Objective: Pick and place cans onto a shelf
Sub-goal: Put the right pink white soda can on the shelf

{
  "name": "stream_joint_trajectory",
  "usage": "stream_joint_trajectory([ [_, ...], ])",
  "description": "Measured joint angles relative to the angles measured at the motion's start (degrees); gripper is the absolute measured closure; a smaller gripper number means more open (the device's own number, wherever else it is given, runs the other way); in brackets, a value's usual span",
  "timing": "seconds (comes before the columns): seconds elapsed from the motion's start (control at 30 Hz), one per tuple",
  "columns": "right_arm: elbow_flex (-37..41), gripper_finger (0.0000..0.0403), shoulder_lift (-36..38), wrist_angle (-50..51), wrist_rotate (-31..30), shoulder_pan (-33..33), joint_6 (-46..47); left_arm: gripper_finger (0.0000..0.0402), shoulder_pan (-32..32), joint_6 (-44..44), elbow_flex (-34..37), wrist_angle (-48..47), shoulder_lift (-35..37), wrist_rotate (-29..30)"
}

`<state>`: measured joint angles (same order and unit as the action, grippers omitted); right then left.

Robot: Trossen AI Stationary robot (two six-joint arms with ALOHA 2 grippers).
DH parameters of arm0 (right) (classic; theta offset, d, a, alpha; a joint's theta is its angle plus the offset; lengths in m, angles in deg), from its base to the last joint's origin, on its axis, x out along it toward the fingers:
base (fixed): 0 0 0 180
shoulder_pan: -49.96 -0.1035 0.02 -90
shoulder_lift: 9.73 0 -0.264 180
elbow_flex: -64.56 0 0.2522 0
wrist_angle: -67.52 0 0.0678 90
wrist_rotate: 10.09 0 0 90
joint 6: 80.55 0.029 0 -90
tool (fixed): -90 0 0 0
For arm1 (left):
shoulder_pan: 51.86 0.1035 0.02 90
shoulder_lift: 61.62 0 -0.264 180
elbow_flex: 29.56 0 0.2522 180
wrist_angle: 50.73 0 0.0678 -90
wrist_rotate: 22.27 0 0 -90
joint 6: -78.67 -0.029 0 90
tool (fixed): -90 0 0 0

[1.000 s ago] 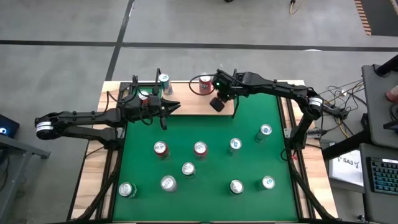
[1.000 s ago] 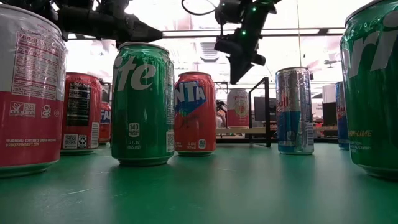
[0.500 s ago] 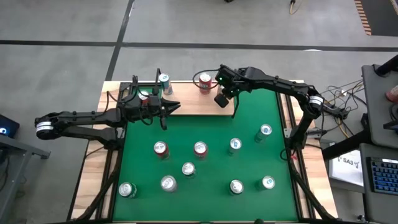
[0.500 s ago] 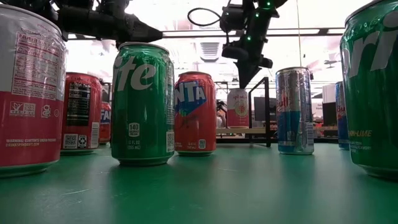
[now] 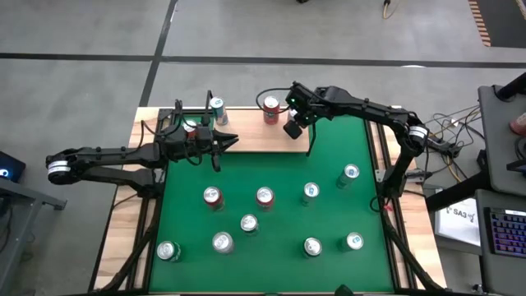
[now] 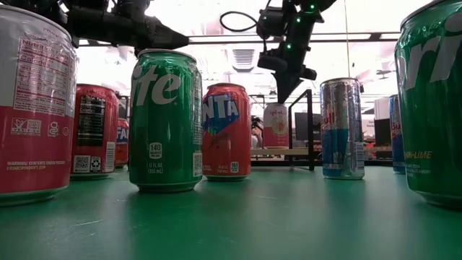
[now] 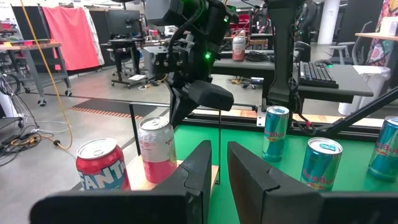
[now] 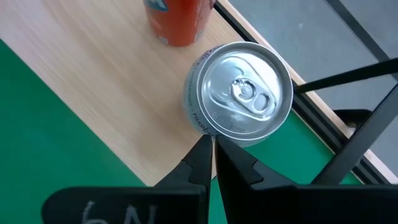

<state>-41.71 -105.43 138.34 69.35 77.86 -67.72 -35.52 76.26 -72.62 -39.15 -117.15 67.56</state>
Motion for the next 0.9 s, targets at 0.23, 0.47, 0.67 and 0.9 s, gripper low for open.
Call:
stream_joint_trajectory([
  [0.23, 0.00, 0.0390, 0.00, -0.78, -0.02, 0.00, -0.41, 0.0365, 0.00, 0.00, 0.00, -0.22, 0.00, 0.00],
  [0.47, 0.02, 0.0390, -0.02, -0.70, 0.02, 0.00, -0.76, 0.0365, 0.00, 0.00, 0.00, -0.20, 0.00, 0.00],
  [0.67, 0.04, 0.0390, -0.04, -0.35, 0.46, 0.00, -0.80, 0.0365, -0.01, 0.00, 0.00, -0.12, 0.00, 0.00],
  [0.9, 0.04, 0.0390, -0.09, -0.84, -0.10, 0.00, -0.85, 0.0365, -0.01, 0.00, -0.01, -0.09, 0.00, 0.00],
])
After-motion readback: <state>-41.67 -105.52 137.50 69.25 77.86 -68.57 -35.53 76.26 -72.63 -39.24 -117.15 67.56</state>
